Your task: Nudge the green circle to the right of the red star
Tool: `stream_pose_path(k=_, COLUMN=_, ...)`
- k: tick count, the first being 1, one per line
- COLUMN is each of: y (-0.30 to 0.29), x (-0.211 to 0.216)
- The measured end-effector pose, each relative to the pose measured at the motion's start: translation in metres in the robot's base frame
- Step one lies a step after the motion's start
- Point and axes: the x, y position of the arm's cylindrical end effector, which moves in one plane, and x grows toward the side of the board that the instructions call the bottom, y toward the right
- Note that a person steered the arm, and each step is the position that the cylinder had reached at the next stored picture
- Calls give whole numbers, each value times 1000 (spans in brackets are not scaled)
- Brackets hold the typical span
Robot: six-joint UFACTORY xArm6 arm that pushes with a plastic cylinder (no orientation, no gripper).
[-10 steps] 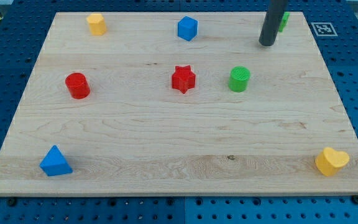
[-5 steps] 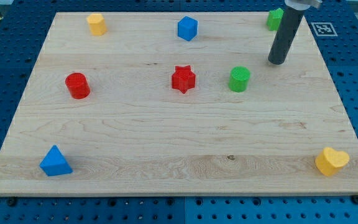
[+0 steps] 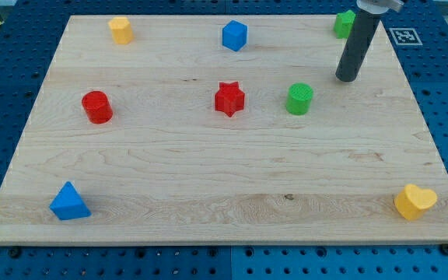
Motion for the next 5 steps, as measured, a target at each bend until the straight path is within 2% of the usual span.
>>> stream_pose_path(k=5, y=-1, x=28)
